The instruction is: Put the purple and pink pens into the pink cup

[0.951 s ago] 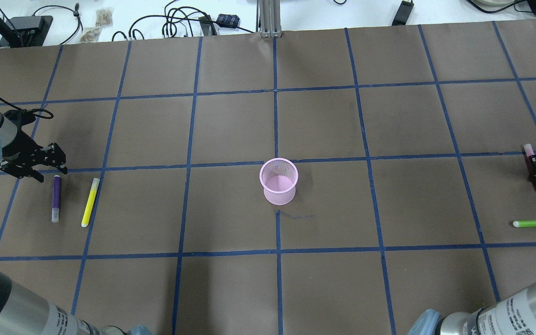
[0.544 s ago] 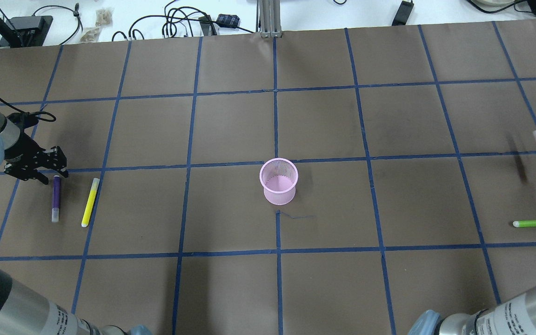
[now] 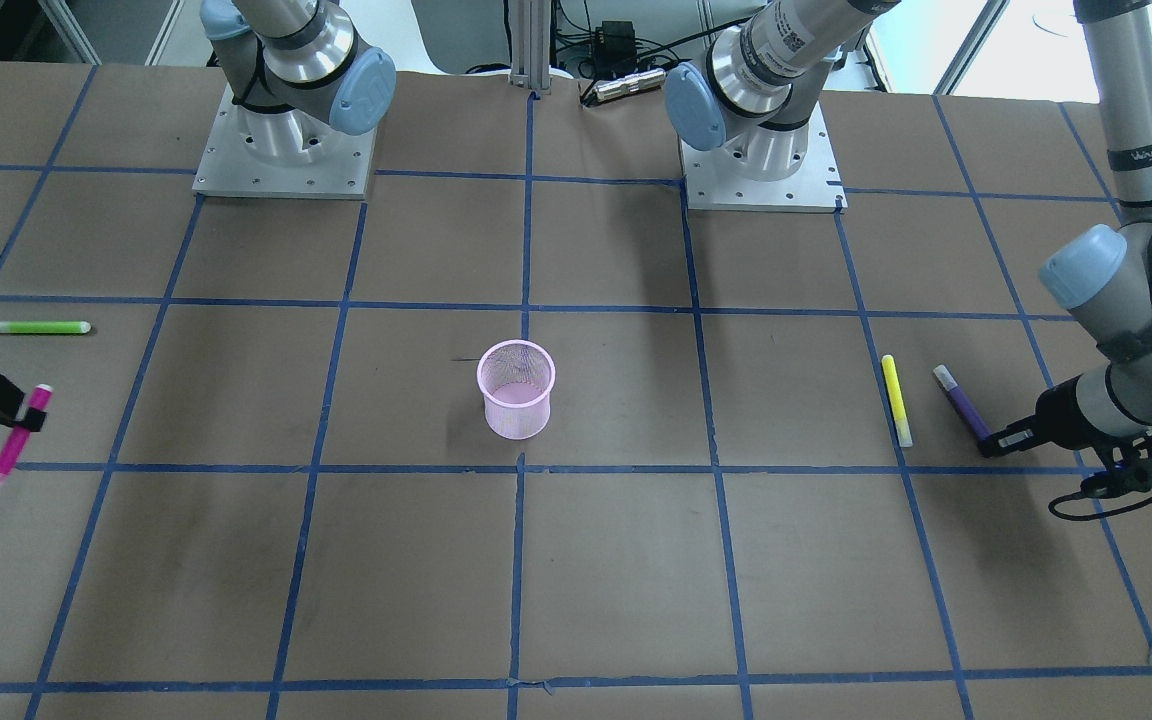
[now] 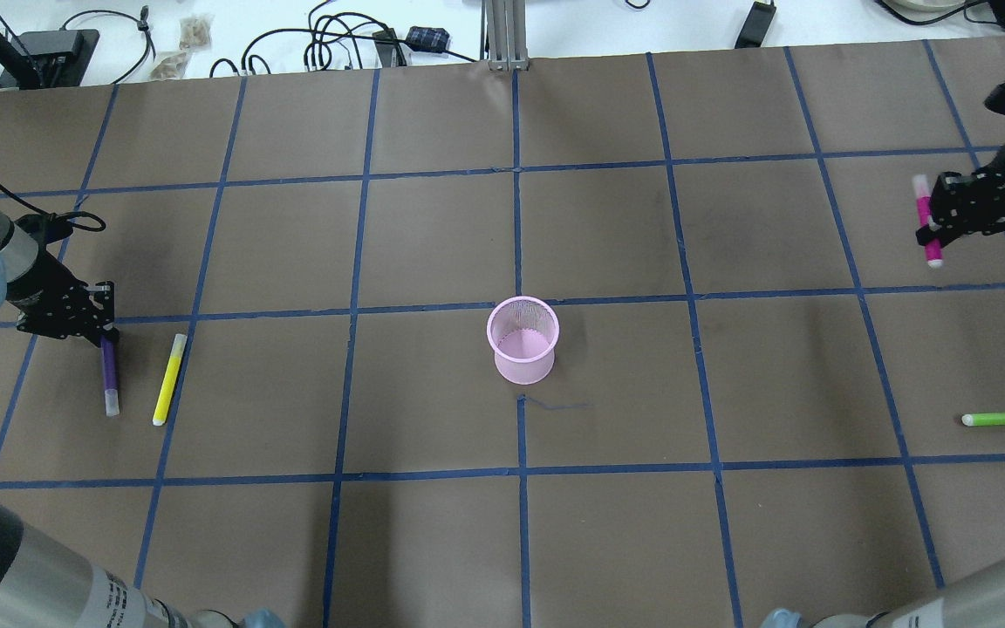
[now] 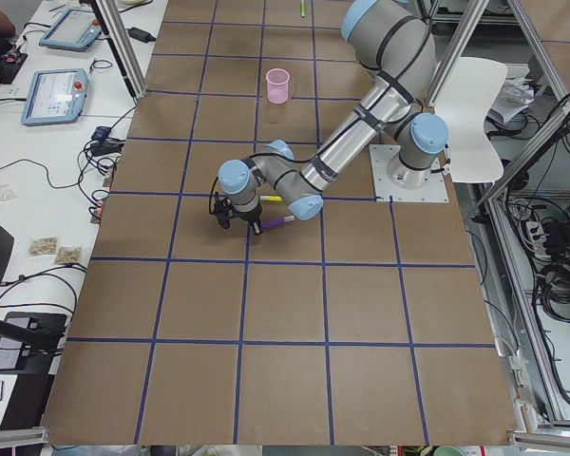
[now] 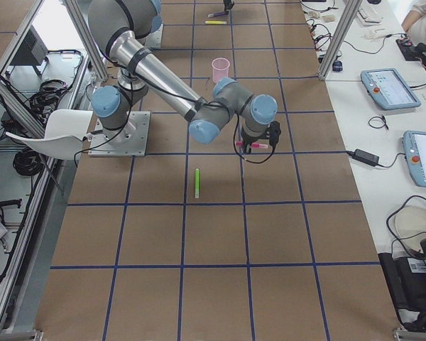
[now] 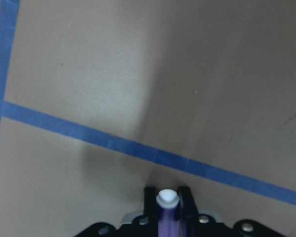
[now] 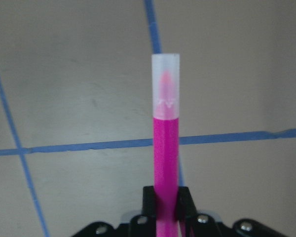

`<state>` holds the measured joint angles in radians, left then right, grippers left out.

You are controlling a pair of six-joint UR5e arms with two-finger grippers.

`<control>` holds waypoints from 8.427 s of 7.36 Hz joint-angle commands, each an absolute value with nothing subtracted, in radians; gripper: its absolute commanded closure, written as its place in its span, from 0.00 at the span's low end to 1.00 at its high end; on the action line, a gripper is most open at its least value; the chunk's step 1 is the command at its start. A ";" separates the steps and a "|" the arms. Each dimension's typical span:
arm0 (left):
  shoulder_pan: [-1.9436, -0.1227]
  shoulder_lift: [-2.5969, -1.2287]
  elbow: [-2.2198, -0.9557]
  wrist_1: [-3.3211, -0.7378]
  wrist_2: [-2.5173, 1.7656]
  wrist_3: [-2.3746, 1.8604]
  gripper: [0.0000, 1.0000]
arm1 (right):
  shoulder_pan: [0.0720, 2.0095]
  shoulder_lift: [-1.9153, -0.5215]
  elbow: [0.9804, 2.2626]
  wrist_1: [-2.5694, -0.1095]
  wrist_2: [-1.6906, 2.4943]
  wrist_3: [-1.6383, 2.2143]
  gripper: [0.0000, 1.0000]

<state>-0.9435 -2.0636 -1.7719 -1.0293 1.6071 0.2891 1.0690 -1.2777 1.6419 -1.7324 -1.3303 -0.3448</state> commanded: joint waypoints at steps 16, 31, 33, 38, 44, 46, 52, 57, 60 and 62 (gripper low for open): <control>-1.475 -1.798 -1.601 -1.069 1.677 -0.181 1.00 | 1.723 -1.302 1.858 -1.905 -0.848 0.813 1.00; -1.863 -1.844 -1.603 -0.888 1.789 -0.634 1.00 | 1.435 -1.302 1.435 -1.516 -1.454 0.236 0.00; -1.962 -1.859 -1.630 -0.871 1.833 -0.815 1.00 | 1.463 -1.368 1.355 -1.422 -1.560 0.135 0.00; -2.071 -1.875 -1.755 -0.752 1.917 -0.980 1.00 | 1.563 -1.391 1.423 -1.459 -1.609 0.086 0.00; -2.118 -1.893 -1.796 -0.752 1.994 -1.011 1.00 | 1.559 -1.388 1.428 -1.488 -1.595 0.083 0.00; -2.129 -1.913 -1.796 -0.750 1.997 -1.012 1.00 | 1.555 -1.388 1.428 -1.532 -1.597 0.081 0.00; -2.138 -1.925 -1.784 -0.744 1.994 -1.011 0.00 | 1.557 -1.413 1.428 -1.647 -1.598 0.055 0.00; -1.903 -1.813 -1.590 -1.160 1.807 -0.608 0.00 | 1.557 -1.413 1.431 -1.634 -1.597 0.063 0.00; -1.666 -1.743 -1.568 -1.307 1.585 -0.349 0.00 | 1.560 -1.448 1.474 -1.643 -1.592 0.054 0.00; -1.591 -1.692 -1.577 -1.451 1.600 -0.098 0.00 | 1.552 -1.502 1.494 -1.635 -1.600 0.051 0.00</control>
